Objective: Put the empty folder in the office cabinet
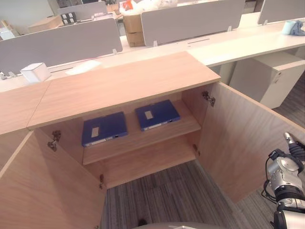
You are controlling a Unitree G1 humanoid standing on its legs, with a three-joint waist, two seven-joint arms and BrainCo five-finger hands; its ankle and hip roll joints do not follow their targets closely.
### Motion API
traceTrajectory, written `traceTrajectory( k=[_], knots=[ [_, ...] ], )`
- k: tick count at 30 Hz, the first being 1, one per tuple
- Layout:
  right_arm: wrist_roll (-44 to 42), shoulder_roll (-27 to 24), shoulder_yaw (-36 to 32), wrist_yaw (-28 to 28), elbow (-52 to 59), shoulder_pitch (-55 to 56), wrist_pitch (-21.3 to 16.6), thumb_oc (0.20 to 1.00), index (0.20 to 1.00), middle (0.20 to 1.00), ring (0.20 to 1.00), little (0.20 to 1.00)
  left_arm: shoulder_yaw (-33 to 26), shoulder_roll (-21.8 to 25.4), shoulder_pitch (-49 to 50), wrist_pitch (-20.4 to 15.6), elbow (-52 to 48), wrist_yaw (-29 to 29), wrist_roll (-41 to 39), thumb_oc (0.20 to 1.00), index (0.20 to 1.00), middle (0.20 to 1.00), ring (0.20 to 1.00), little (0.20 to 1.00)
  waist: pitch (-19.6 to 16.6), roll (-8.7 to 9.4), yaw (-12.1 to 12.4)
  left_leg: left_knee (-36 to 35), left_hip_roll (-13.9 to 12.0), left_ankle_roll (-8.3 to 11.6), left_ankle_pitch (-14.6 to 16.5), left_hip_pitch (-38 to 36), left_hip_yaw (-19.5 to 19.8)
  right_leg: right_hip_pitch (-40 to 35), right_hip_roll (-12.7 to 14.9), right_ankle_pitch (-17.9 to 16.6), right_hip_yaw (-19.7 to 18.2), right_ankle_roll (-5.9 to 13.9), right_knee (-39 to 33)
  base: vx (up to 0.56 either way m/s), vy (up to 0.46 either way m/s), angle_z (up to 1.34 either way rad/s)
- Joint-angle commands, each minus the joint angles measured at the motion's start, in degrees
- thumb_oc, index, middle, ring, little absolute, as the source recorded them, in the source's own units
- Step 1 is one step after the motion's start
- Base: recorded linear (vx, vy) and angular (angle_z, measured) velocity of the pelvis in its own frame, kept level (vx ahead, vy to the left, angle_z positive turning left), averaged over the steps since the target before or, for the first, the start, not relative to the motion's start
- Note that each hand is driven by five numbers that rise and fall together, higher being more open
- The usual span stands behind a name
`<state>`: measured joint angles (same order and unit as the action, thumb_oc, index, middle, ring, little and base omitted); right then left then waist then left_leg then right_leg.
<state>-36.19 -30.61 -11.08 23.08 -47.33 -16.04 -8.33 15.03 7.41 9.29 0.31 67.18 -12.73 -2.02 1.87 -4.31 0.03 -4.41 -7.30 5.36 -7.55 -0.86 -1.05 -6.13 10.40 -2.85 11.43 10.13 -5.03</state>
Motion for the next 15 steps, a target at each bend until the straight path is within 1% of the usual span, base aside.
traceTrajectory(
  k=[1, 2, 5, 6, 7, 8, 10, 11, 12, 13, 14, 15],
  knots=[
    [-7.54, 2.25, 9.59, -19.19, 2.58, -5.52, 2.23, 1.0, 1.0, 1.0, 1.0, 1.0, -1.04, 2.62, -4.35, -0.91, 2.73, 2.91, -0.89, 1.0, 1.0, 1.0, 1.0, 1.0, 0.24, 2.35, 2.97, -0.59, 1.62, 1.1, 2.71, 1.89, -1.22, 0.32, -4.12, 7.49, 2.02, -4.79, 4.62, 0.01, -0.022, -0.08],
    [-7.58, 2.22, 9.65, -19.26, 2.51, -5.59, 2.23, 1.0, 1.0, 1.0, 1.0, 1.0, -1.1, 2.6, -4.36, -0.92, 2.76, 2.92, -0.88, 1.0, 1.0, 1.0, 1.0, 1.0, 0.26, 2.34, 2.91, -0.59, 1.62, 1.1, 2.71, 1.89, -1.2, 0.3, -4.12, 7.5, 2.03, -4.79, 4.62, 0.0, -0.027, -0.09],
    [-7.0, 2.65, 18.07, -27.62, 6.32, -5.53, 6.81, 1.0, 1.0, 1.0, 1.0, 1.0, -1.12, 2.68, -4.95, -1.14, 3.22, 5.02, 0.0, 1.0, 1.0, 1.0, 1.0, 1.0, 0.46, 2.58, 3.45, -0.59, 1.37, 1.49, 2.11, 2.13, -1.14, 0.24, -4.31, 7.57, 2.33, -5.08, 4.75, -0.01, -0.031, -0.1],
    [-6.39, 2.89, 21.57, -30.76, 8.78, -5.05, 8.39, 1.0, 1.0, 1.0, 1.0, 1.0, -1.12, 2.68, -5.01, -1.09, 3.29, 5.74, 0.42, 1.0, 1.0, 1.0, 1.0, 1.0, 0.69, 2.69, 3.62, -0.59, 1.29, 1.62, 1.98, 1.96, -1.16, -0.01, -4.34, 7.71, 2.39, -5.18, 4.82, -0.01, -0.044, -0.12],
    [-5.33, 2.99, 29.6, -37.31, 15.51, -3.39, 12.22, 1.0, 1.0, 1.0, 1.0, 1.0, -0.83, 2.56, -5.24, -1.37, 3.26, 7.27, 1.28, 1.0, 1.0, 1.0, 1.0, 1.0, 0.91, 2.7, 3.8, -0.59, 1.05, 1.93, 1.48, 2.16, -1.12, 0.04, -4.45, 7.76, 2.7, -5.34, 4.87, -0.01, -0.032, -0.11],
    [-5.33, 2.97, 29.6, -37.31, 15.52, -3.39, 12.23, 1.0, 1.0, 1.0, 1.0, 1.0, -0.83, 2.55, -5.24, -1.37, 3.26, 7.27, 1.28, 1.0, 1.0, 1.0, 1.0, 1.0, 0.76, 2.67, 3.75, -0.59, 1.04, 1.91, 1.39, 2.38, -1.06, 0.22, -4.47, 7.64, 2.75, -5.33, 4.81, -0.02, -0.028, -0.14],
    [-3.16, 1.23, 38.76, -44.56, 23.9, -1.67, 15.62, 1.0, 1.0, 1.0, 1.0, 1.0, -0.74, 2.36, -5.39, -1.77, 3.08, 8.85, 1.99, 1.0, 1.0, 1.0, 1.0, 1.0, 1.06, 2.71, 3.87, -0.59, 0.84, 2.19, 1.01, 2.54, -0.94, 0.18, -4.54, 7.84, 3.07, -5.51, 4.86, -0.01, -0.022, -0.17],
    [-3.16, 1.23, 38.76, -44.56, 23.9, -1.67, 15.62, 1.0, 1.0, 1.0, 1.0, 1.0, -0.74, 2.36, -5.39, -1.77, 3.08, 8.85, 1.99, 1.0, 1.0, 1.0, 1.0, 1.0, 1.02, 2.7, 3.86, -0.59, 0.84, 2.19, 1.01, 2.58, -0.93, 0.22, -4.54, 7.84, 3.09, -5.51, 4.85, -0.03, -0.04, -0.25],
    [-1.67, -4.34, 50.54, -53.64, 36.33, -0.76, 18.84, 1.0, 1.0, 1.0, 1.0, 1.0, -0.87, 2.14, -5.64, -2.68, 1.68, 10.34, 2.35, 1.0, 1.0, 1.0, 1.0, 1.0, 1.73, 2.62, 4.12, -0.59, 0.42, 2.75, 0.31, 2.86, -0.76, 0.01, -4.64, 8.35, 3.67, -5.72, 4.79, -0.02, -0.028, -0.27],
    [-1.73, -4.5, 50.58, -53.6, 36.49, -0.73, 18.91, 1.0, 1.0, 1.0, 1.0, 1.0, -0.89, 2.05, -5.62, -2.68, 1.67, 10.34, 2.36, 1.0, 1.0, 1.0, 1.0, 1.0, 1.68, 2.52, 4.04, -0.59, 0.41, 2.76, 0.3, 2.92, -0.7, 0.04, -4.66, 8.35, 3.74, -5.72, 4.79, -0.04, -0.057, -0.25],
    [-1.71, -4.83, 53.66, -54.56, 37.89, -0.86, 18.32, 1.0, 1.0, 1.0, 1.0, 1.0, -0.8, 2.14, -5.88, -2.99, 0.93, 10.58, 2.09, 1.0, 1.0, 1.0, 1.0, 1.0, 1.96, 2.5, 4.53, -0.59, 0.29, 3.01, -0.13, 3.2, -0.46, -0.02, -4.74, 8.48, 4.06, -5.83, 4.72, -0.02, -0.034, -0.09],
    [-2.25, -5.6, 54.74, -55.34, 39.01, -0.54, 18.35, 1.0, 1.0, 1.0, 1.0, 1.0, -0.85, 2.18, -5.76, -3.15, 0.3, 10.69, 2.0, 1.0, 1.0, 1.0, 1.0, 1.0, 2.1, 2.49, 4.61, -0.59, 0.28, 3.1, -0.29, 3.31, -0.25, -0.07, -4.78, 8.54, 4.23, -5.86, 4.66, -0.02, -0.056, 0.07]
  ],
)
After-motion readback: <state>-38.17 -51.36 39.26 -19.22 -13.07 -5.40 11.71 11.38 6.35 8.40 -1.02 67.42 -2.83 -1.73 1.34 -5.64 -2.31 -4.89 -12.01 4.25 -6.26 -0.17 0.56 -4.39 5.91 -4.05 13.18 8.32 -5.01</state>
